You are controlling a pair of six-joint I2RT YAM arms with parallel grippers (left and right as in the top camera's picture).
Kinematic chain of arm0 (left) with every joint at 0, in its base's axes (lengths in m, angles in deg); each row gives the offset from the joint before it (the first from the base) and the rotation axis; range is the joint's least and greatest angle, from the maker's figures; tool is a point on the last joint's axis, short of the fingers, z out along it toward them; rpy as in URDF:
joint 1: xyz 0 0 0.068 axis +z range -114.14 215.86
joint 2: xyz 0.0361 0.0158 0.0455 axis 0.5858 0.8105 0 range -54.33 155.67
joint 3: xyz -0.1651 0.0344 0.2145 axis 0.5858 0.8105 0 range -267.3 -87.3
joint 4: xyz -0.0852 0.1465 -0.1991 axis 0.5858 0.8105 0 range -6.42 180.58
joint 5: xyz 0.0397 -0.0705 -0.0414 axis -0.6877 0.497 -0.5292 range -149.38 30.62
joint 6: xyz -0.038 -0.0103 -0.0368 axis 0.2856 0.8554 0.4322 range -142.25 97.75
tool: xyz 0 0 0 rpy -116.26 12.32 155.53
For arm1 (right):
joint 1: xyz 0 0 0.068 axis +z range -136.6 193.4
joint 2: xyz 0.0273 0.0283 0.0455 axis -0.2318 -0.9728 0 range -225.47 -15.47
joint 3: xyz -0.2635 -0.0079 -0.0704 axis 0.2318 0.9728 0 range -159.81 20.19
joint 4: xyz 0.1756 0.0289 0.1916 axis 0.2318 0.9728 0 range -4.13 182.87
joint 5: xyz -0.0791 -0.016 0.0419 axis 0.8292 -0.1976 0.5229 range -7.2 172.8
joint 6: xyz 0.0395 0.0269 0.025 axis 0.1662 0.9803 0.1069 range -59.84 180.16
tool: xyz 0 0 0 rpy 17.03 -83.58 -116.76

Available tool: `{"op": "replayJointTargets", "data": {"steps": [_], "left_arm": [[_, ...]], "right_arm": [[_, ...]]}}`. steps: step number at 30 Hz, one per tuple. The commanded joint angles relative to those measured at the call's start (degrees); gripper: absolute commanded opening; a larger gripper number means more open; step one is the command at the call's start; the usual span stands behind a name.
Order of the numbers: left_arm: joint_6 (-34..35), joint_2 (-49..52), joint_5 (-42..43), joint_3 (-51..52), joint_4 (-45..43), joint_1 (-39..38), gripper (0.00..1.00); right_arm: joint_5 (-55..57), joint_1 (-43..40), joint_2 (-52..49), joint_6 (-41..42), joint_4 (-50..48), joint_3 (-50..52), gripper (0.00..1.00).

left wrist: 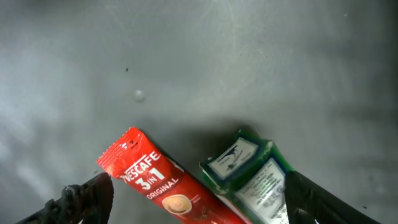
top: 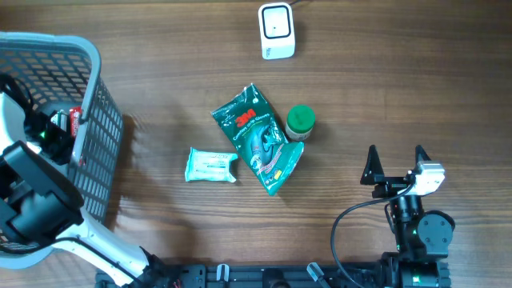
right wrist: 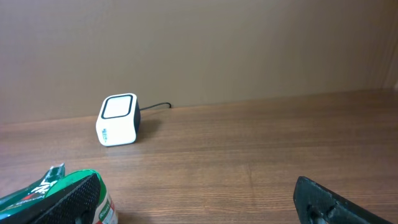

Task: Scan the item barcode
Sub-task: 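Reach the left gripper into the basket and grasp the green-white tube box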

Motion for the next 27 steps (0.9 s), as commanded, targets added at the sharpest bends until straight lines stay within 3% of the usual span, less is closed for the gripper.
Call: {"op": "replayJointTargets", "data": {"steps": [1, 4, 8, 13, 22, 25, 27], "left_arm": [[0.0, -5.3, 0.5, 0.8, -0.7, 0.2, 0.82], [0.0, -7.7, 0.2, 0.8, -1.7, 0.2, 0.83], [0.0, -7.4, -1.7, 0.8, -4.6, 0.2, 1.0], [0.7, -5.2, -1.5, 0.8, -9.1, 0.2, 0.94], [2.1, 3.1, 4.1, 0.8, -9.7, 0.2, 0.96], [2.1, 4.2, 4.9, 0.8, -10.6, 0.2, 0.81], [0.7, 4.5, 6.8, 0.8, -10.6, 0.2, 0.83]], "right_arm": [[0.8, 0.2, 0.4, 1.0, -0.1, 0.1, 1.0], [0.8, 0.2, 0.4, 1.1, -0.1, 0.1, 1.0], [0.8, 0.2, 0.4, 1.0, -0.1, 0.1, 1.0], [0.8, 0.2, 0.4, 1.0, -0.1, 0.1, 1.0], [0.8, 0.2, 0.4, 1.0, -0.1, 0.1, 1.0], [0.8, 0.2, 0.4, 1.0, -0.1, 0.1, 1.0], [0.8, 0.2, 0.4, 1.0, -0.1, 0.1, 1.0]]}}
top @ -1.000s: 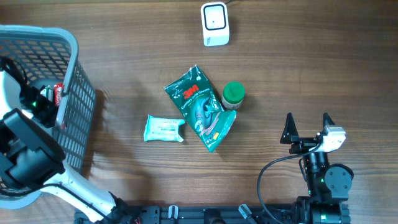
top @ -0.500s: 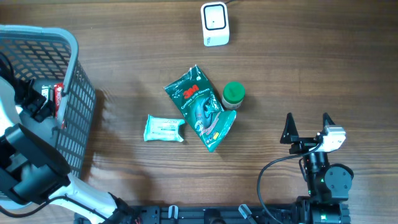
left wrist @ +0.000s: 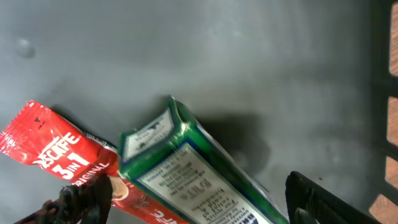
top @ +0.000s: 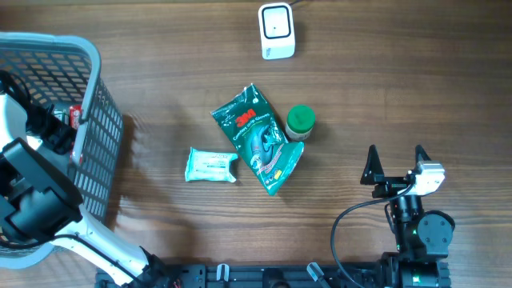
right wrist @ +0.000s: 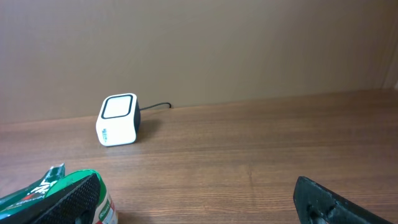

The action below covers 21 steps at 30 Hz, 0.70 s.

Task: Scan the item barcode
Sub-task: 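Reach the left gripper into the basket and grasp the green-white tube box, then carry the tube box out and set it right of the gloves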

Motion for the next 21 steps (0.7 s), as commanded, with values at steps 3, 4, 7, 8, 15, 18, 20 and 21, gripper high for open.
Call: {"op": "replayJointTargets", "data": {"steps": [3, 4, 7, 8, 15, 18, 20, 21], "left_arm": [[-7.8, 2.5, 2.8, 0.4, 0.5, 0.1, 0.73], [-7.9, 2.5, 2.8, 0.4, 0.6, 0.1, 0.59], [-9.3, 2.5, 2.8, 0.4, 0.8, 0.2, 0.26], [-9.3, 2.5, 2.7, 0.4, 1.2, 0.2, 0.24], [-12.6, 1.6, 3.0, 0.4, 2.0, 0.3, 0.04], [-13.7, -0.7, 3.0, 0.4, 1.6, 0.3, 0.04], [-13.7, -3.2, 3.0, 0.4, 1.4, 0.3, 0.04], [-14.1, -4.9, 3.0, 0.4, 1.1, 0.3, 0.04]], "right_arm": [[0.8, 0.2, 0.4, 1.0, -0.1, 0.1, 1.0], [0.8, 0.2, 0.4, 1.0, -0.1, 0.1, 1.0], [0.8, 0.2, 0.4, 1.0, -0.1, 0.1, 1.0], [0.8, 0.2, 0.4, 1.0, -0.1, 0.1, 1.0], [0.8, 0.2, 0.4, 1.0, -0.1, 0.1, 1.0], [0.8, 0.2, 0.4, 1.0, -0.1, 0.1, 1.0], [0.8, 0.2, 0.4, 1.0, -0.1, 0.1, 1.0], [0.8, 0.2, 0.4, 1.0, -0.1, 0.1, 1.0]]}}
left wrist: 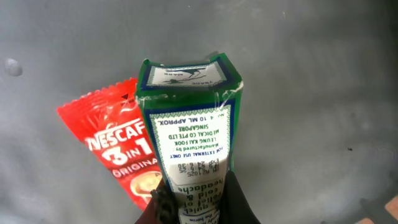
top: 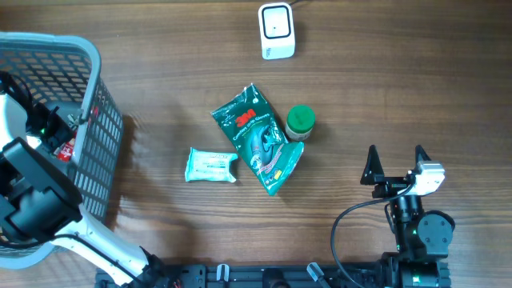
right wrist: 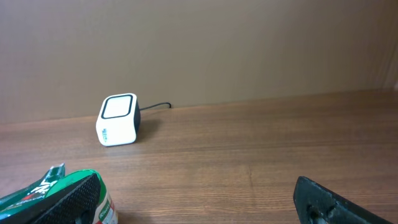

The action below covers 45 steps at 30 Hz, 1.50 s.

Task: Scan the item barcode
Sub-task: 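Carry the tube box out and set it right of the gloves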

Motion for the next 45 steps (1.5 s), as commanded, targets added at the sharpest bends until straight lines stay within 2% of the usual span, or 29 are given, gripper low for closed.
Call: {"op": "replayJointTargets", "data": {"steps": [1, 9, 15, 17, 21, 25, 28, 32, 35, 37, 42, 45], "left_arm": [[-3.3, -6.9, 0.4, 0.4, -0.8, 0.3, 0.04], [-8.1, -26.0, 1.4, 0.4, -1.7, 0.8, 0.04], [-10.4, -44.3, 13.0, 0.4, -1.7, -0.9, 0.04], [-10.8, -48.3, 16.1, 0.4, -1.4, -4.6, 0.04], [-15.5, -51.2, 16.6, 0.5, -0.9, -21.9, 0.04], [-16.6, -46.1, 6.3, 0.5, 2.3, -47.6, 0.04], [-16.6, -40.3, 0.5, 0.5, 1.6, -59.5, 0.04], [-16.6, -29.1, -0.5, 0.5, -3.8, -72.6, 0.06], [-17.0, -21.3, -0.5, 0.5, -7.7, -78.3, 0.08], [-19.9, -15.9, -0.5, 0.5, -10.5, -81.9, 0.06], [-34.1, -5.4, -1.3, 0.5, -14.1, -88.6, 0.04], [-40.7, -1.7, -1.4, 0.5, -13.9, -90.9, 0.1]], "right_arm": [[0.8, 0.2, 0.4, 1.0, -0.1, 0.1, 1.0], [0.8, 0.2, 0.4, 1.0, -0.1, 0.1, 1.0], [0.8, 0.2, 0.4, 1.0, -0.1, 0.1, 1.0], [0.8, 0.2, 0.4, 1.0, -0.1, 0.1, 1.0], [0.8, 0.2, 0.4, 1.0, -0.1, 0.1, 1.0], [0.8, 0.2, 0.4, 1.0, -0.1, 0.1, 1.0], [0.8, 0.2, 0.4, 1.0, -0.1, 0.1, 1.0], [0.8, 0.2, 0.4, 1.0, -0.1, 0.1, 1.0], [0.8, 0.2, 0.4, 1.0, -0.1, 0.1, 1.0], [0.8, 0.2, 0.4, 1.0, -0.1, 0.1, 0.99], [0.8, 0.2, 0.4, 1.0, -0.1, 0.1, 1.0], [0.8, 0.2, 0.4, 1.0, -0.1, 0.1, 1.0]]}}
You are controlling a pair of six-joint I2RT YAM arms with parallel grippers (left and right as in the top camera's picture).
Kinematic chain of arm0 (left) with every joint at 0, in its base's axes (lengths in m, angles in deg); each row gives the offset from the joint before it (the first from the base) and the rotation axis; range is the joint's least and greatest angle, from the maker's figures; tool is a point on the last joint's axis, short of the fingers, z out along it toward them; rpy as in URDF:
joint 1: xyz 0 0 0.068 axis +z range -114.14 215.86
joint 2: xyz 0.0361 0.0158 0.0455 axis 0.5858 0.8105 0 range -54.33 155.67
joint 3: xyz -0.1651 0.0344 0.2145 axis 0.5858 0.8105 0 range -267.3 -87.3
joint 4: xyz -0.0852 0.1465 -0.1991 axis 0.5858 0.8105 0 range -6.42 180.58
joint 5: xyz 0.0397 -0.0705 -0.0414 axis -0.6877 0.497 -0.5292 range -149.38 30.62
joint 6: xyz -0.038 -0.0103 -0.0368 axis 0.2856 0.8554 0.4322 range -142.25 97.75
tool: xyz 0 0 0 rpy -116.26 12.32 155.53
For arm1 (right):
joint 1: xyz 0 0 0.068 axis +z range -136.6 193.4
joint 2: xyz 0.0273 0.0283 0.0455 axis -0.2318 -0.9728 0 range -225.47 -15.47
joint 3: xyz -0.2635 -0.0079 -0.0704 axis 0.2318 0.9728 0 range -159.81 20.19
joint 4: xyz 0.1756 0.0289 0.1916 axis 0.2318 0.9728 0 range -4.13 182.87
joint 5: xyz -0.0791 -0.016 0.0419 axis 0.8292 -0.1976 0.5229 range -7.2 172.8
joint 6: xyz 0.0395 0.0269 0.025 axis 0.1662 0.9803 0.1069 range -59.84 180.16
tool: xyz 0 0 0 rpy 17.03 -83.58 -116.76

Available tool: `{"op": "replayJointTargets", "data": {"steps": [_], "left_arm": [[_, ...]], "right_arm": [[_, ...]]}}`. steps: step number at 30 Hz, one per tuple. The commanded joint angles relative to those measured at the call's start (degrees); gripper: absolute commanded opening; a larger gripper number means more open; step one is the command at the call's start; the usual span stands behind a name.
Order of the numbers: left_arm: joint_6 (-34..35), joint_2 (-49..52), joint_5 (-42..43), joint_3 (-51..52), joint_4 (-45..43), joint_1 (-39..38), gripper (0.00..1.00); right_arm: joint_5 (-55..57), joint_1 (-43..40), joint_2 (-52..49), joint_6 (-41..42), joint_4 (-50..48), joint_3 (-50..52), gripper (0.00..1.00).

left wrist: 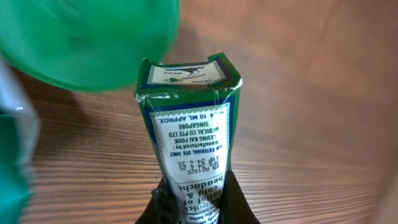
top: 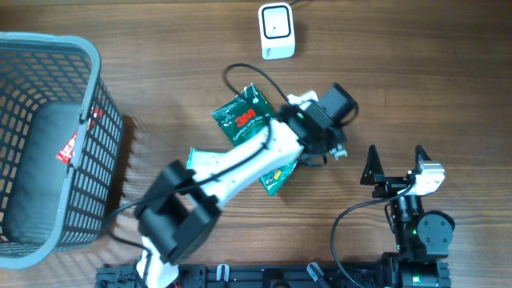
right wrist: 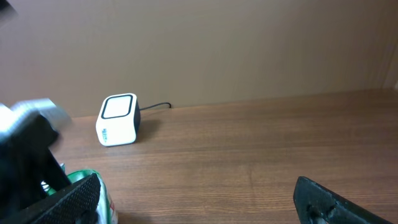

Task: Scan the item barcode
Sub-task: 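Carry the tube box out and set it right of the gloves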

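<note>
In the left wrist view a green and white carton (left wrist: pixel 189 140) with small print stands on end between my left gripper's fingers (left wrist: pixel 189 208), which are shut on its lower part. Overhead, the left gripper (top: pixel 330 146) hovers over the table's middle, right of the green packet; the carton is hidden under it. The white barcode scanner (top: pixel 277 31) stands at the far edge, its window facing up, and shows as well as scanner (right wrist: pixel 118 119). My right gripper (top: pixel 395 170) rests open near the front right, nothing between its fingers (right wrist: pixel 329 199).
A grey mesh basket (top: pixel 94 88) fills the left side, with a red sachet (top: pixel 67 147) inside. A green 3M packet (top: pixel 242 117) and a pale wipes pack (top: pixel 205 162) lie mid-table under the left arm. A blurred green bottle cap (left wrist: pixel 93 37) sits right by the carton.
My left arm has left the basket with the carton still held. It is now stretched over the table's middle, by the green-capped bottle. The right arm is unchanged.
My left gripper was open inside the basket above the red sachet and the green carton. It then stood nearer the carton, still open. After that it was shut on the carton in the basket. Now it holds the carton over the table.
</note>
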Motion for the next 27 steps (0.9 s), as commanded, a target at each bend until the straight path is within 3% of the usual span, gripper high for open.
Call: {"op": "replayJointTargets", "data": {"steps": [1, 7, 12, 14, 21, 24, 27], "left_arm": [[-11.1, 3.1, -1.4, -0.1, 0.3, -2.1, 0.12], [-19.2, 2.6, -3.6, -0.1, 1.3, -2.3, 0.23], [-21.4, -4.0, -6.3, -0.1, 2.8, -1.3, 0.53], [-22.3, -6.8, -7.2, -0.1, 3.2, -1.3, 0.61], [-22.2, -22.8, -26.3, -1.7, 6.5, 1.1, 0.81], [-21.0, -33.9, -38.9, -1.9, 8.5, 7.5, 1.0], [-17.4, -40.5, -42.3, -1.9, 8.7, 16.9, 1.0]], "right_arm": [[0.8, 0.2, 0.4, 1.0, -0.1, 0.1, 0.99], [0.8, 0.2, 0.4, 1.0, -0.1, 0.1, 1.0], [0.8, 0.2, 0.4, 1.0, -0.1, 0.1, 1.0], [0.8, 0.2, 0.4, 1.0, -0.1, 0.1, 1.0], [0.8, 0.2, 0.4, 1.0, -0.1, 0.1, 1.0], [0.8, 0.2, 0.4, 1.0, -0.1, 0.1, 1.0], [0.8, 0.2, 0.4, 1.0, -0.1, 0.1, 1.0]]}}
